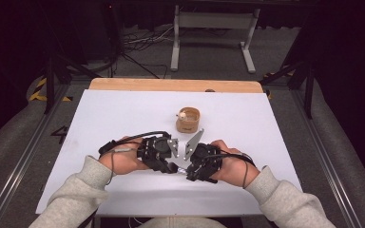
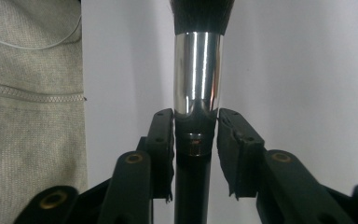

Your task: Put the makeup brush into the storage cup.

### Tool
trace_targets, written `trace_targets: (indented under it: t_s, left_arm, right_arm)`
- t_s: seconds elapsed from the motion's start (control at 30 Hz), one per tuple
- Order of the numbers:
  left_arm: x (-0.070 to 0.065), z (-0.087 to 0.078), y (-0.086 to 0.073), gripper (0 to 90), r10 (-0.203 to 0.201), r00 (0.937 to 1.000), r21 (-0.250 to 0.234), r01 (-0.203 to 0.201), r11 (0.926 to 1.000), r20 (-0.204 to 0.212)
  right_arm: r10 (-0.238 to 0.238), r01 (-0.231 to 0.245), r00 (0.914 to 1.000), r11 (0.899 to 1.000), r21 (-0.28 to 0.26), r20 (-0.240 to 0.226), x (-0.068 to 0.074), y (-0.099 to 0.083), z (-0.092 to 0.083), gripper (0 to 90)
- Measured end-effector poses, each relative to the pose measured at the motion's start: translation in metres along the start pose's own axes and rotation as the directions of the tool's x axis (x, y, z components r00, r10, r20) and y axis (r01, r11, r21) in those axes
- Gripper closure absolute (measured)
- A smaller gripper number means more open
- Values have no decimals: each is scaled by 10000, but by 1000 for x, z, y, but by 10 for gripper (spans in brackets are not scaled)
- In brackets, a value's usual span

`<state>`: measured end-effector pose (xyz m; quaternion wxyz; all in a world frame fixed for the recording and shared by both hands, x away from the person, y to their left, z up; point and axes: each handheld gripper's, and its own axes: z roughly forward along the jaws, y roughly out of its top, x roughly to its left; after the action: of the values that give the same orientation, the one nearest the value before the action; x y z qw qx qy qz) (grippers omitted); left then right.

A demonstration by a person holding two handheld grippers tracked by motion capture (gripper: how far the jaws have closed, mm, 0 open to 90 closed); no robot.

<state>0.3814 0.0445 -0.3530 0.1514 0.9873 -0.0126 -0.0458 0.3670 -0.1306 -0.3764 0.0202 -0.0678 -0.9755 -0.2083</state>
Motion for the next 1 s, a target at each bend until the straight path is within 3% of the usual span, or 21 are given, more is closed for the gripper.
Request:
trace_targets:
  t_s: [0.33, 0.4, 0.53, 0.73, 0.97, 1.0]
  left_arm:
    - [-1, 1, 0, 848, -95, 9999, -2, 95, 10000, 32]
    - [-1, 1, 1, 848, 19, 10000, 3, -19, 10000, 35]
    - [0, 1, 1, 848, 52, 10000, -12, -52, 10000, 65]
    - [1, 1, 0, 845, 80, 10000, -45, -80, 10000, -7]
    - [3, -1, -1, 810, 141, 9999, -228, -139, 9996, 53]
    - [2, -1, -2, 786, -87, 9999, -353, 90, 9993, 83]
  right_arm:
    - [-133, 133, 9999, 9996, 259, 12, 1, 2, 4, 723]
    - [-191, 195, 9997, 9994, 274, -162, 1, 3, 5, 725]
    - [-271, 272, 9996, 9993, 248, -53, 1, 2, 5, 727]
    - [-213, 211, 9997, 9995, 213, 74, 1, 1, 5, 730]
    - [-14, 16, 9999, 9997, 228, -112, 0, 0, 6, 732]
    - [-31, 35, 9998, 9998, 199, -183, -1, -1, 5, 732]
